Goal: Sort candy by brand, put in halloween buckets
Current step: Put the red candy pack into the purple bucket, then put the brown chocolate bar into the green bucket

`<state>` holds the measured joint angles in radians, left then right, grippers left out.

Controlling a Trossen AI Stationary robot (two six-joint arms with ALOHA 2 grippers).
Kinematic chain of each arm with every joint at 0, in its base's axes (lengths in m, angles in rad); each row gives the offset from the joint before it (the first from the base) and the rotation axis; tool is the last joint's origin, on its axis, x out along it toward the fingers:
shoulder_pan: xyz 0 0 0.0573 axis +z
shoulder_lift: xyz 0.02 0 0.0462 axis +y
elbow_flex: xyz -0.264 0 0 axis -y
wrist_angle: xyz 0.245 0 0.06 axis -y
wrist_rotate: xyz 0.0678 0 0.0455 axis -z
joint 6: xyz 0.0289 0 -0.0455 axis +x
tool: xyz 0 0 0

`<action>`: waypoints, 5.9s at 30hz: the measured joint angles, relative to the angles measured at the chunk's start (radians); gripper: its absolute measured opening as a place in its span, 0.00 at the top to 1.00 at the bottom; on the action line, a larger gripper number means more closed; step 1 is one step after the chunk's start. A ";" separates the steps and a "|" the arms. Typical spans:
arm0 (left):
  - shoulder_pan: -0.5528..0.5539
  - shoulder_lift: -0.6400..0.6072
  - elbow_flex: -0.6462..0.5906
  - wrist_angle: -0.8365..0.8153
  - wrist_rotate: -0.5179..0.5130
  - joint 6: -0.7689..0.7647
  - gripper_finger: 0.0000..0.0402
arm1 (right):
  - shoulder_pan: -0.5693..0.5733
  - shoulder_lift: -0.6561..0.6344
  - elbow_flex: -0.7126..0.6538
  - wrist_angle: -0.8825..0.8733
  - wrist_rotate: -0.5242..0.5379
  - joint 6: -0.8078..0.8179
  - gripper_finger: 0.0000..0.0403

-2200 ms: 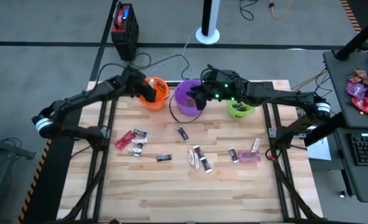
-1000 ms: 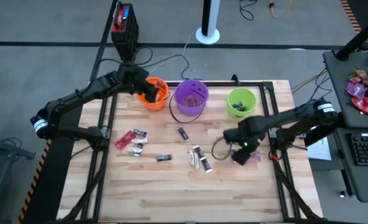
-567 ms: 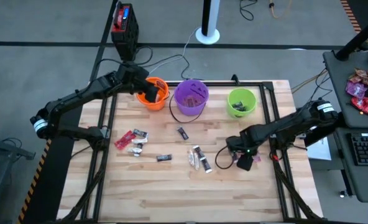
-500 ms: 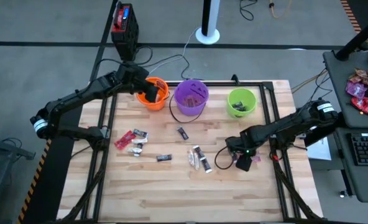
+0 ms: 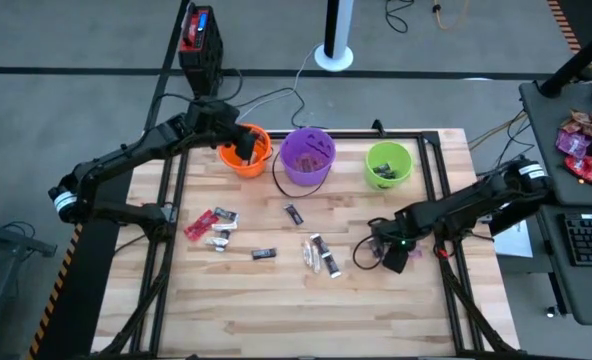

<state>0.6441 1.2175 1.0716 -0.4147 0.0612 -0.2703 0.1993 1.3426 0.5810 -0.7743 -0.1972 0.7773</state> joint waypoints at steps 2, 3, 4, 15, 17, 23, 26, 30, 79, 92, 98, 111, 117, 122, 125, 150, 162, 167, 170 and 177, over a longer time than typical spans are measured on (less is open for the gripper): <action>0.000 0.000 0.000 0.012 0.000 0.000 0.58 | 0.000 0.000 -0.022 0.059 0.028 0.020 0.81; 0.000 0.000 0.000 0.019 0.000 0.000 0.57 | -0.001 -0.001 -0.033 0.081 0.035 0.034 0.86; 0.000 0.000 0.000 0.023 0.000 0.000 0.57 | -0.001 -0.001 -0.041 0.105 0.037 0.041 0.91; 0.000 0.000 0.000 0.026 0.000 0.000 0.57 | -0.001 -0.078 0.018 0.117 0.103 0.109 0.98; 0.000 0.000 0.000 0.026 0.000 0.000 0.57 | -0.002 -0.112 0.035 0.114 0.142 0.141 0.98; 0.000 0.000 0.000 0.026 0.000 0.000 0.57 | -0.002 -0.238 0.080 0.119 0.259 0.225 0.98; 0.000 0.000 0.000 0.026 0.000 0.003 0.57 | -0.003 -0.295 0.109 0.109 0.320 0.214 0.98; 0.000 0.000 0.000 0.026 0.000 0.023 0.57 | -0.003 -0.307 0.111 0.083 0.271 0.030 0.96; -0.149 0.002 -0.001 -0.129 0.476 0.165 0.60 | -0.375 -0.188 0.325 0.718 0.349 -0.310 0.97; -0.402 0.001 -0.001 -0.377 0.334 0.113 0.60 | -0.661 0.151 0.451 1.164 0.196 -0.401 0.84; -0.484 0.001 -0.008 -0.427 0.214 0.107 0.58 | -0.674 0.278 0.632 0.917 0.128 -0.419 0.68; -0.636 -0.002 -0.258 -0.223 0.183 0.086 0.52 | -0.681 0.319 0.879 0.339 0.130 -0.502 0.52; -0.696 0.002 -0.380 -0.020 0.165 0.032 0.52 | -0.665 0.276 0.902 0.217 0.130 -0.500 0.47; -0.711 0.002 -0.453 0.107 0.118 0.007 0.52 | -0.639 0.231 0.899 0.212 0.155 -0.493 0.46; -0.719 0.023 -0.483 0.178 0.112 -0.025 0.52 | -0.625 0.224 0.899 0.206 0.185 -0.495 0.46; -0.851 0.408 -0.439 0.336 -0.081 -0.210 0.63 | -0.612 0.223 0.878 0.175 0.199 -0.563 0.46; -0.851 0.395 -0.439 0.354 -0.148 -0.138 0.96 | -0.610 0.223 0.876 0.155 0.200 -0.587 0.46; -0.851 0.333 -0.428 0.319 -0.148 -0.117 0.98 | -0.610 0.223 0.876 0.149 0.199 -0.589 0.46; -0.851 0.282 -0.409 0.301 -0.148 -0.104 1.00 | -0.610 0.222 0.876 0.142 0.179 -0.577 0.46; -0.846 0.151 -0.333 0.172 -0.281 -0.038 1.00 | -0.599 0.225 0.871 0.117 -0.204 -0.381 0.47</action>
<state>-0.2022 1.3689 0.7386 -0.2431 -0.2194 -0.3087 -0.3998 1.5675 1.4525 -0.6570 -0.4014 0.3966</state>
